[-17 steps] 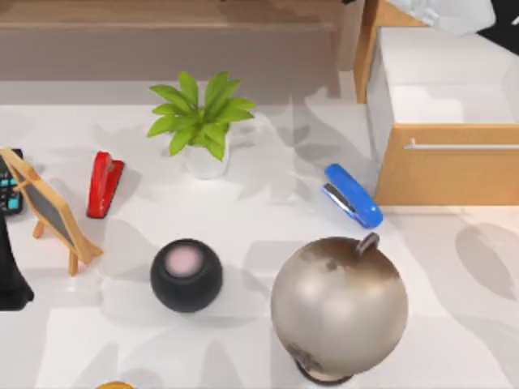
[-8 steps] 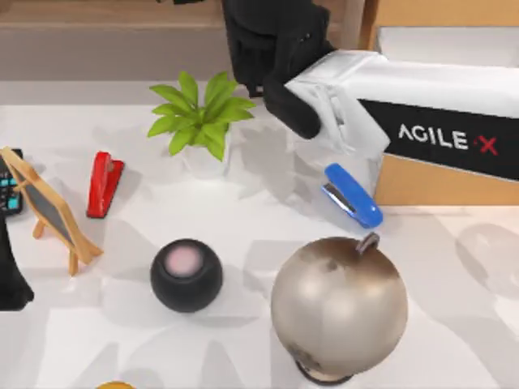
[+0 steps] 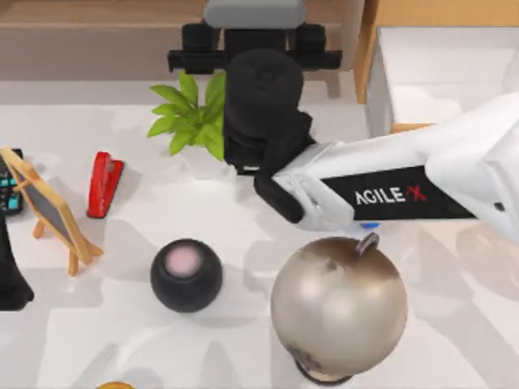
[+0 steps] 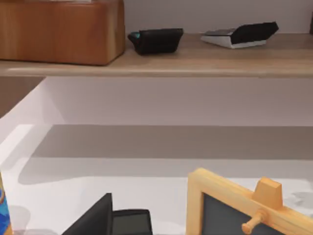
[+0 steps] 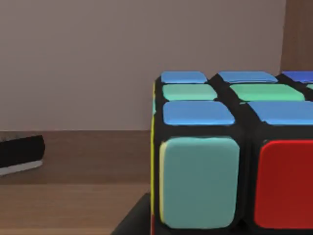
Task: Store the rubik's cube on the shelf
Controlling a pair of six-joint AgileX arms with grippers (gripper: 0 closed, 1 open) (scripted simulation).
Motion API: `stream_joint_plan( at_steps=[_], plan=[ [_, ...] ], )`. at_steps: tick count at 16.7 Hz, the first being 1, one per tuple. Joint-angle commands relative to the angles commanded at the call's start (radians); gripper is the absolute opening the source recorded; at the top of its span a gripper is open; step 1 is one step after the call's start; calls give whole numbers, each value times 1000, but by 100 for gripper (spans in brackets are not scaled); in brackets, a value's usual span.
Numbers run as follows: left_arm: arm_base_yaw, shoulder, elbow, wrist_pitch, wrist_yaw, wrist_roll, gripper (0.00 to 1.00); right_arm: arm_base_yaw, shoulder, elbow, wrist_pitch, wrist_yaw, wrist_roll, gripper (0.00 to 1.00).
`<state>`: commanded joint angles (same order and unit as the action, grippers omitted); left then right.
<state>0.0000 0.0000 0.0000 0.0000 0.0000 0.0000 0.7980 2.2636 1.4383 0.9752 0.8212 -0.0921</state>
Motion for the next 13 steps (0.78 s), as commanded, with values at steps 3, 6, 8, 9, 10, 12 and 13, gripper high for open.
stream_joint_plan(
  at_steps=[3,6,8,9,10,12,13],
  plan=[
    [0,0,0,0,0,0,100,6,23,-21,24,13,6,0],
    [0,0,0,0,0,0,100,6,23,-21,24,13,6,0],
    [0,0,0,0,0,0,100,0,21,-19,21,11,8,0],
    [0,0,0,0,0,0,100,0,21,-17,21,11,9,0],
    [0,0,0,0,0,0,100,-1,19,-5,19,12,16,0],
    [0,0,0,0,0,0,100,0,13,51,9,14,36,0],
    [0,0,0,0,0,0,100,-1,13,93,0,16,46,0]
  ],
)
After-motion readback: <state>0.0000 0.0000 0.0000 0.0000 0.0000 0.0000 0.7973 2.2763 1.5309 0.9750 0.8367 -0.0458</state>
